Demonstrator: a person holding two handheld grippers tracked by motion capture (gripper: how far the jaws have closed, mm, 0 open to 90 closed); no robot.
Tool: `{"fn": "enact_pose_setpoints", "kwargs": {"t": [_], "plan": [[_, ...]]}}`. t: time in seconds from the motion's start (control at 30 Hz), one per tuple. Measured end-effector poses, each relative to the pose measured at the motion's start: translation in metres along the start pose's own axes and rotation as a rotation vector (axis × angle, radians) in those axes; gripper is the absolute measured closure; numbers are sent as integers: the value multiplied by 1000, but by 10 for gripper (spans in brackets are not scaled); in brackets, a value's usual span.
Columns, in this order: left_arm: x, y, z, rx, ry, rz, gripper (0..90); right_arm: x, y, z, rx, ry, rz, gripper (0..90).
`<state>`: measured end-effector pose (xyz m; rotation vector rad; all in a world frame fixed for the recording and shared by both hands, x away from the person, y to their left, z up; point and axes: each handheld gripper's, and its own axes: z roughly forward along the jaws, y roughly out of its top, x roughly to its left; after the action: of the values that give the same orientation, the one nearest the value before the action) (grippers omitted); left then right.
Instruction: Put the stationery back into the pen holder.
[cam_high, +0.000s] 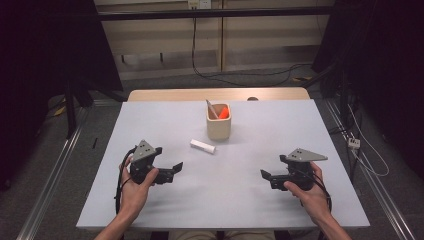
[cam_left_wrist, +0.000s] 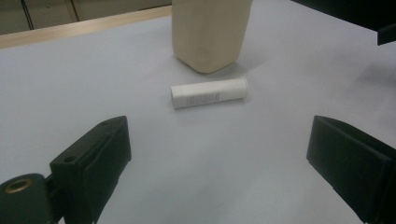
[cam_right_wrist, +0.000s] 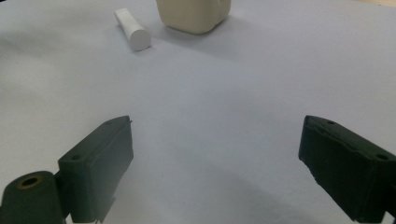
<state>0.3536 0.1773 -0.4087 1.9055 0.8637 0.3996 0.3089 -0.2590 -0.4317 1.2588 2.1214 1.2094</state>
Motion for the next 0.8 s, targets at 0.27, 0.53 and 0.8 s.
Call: {"fn": "enact_pose_setpoints", "kwargs": {"t": [0.27,0.53,0.8], "plan": [[-6,-16,-10,4,1,-11,63,-1,12,7,42,-1,-17,42],[-6,-31,-18,6,4,-9,64,4,27,22,77,40,-40,41],[-6,-41,-20,20,-5,-6,67,13,42,44,95,77,-77,40]]}}
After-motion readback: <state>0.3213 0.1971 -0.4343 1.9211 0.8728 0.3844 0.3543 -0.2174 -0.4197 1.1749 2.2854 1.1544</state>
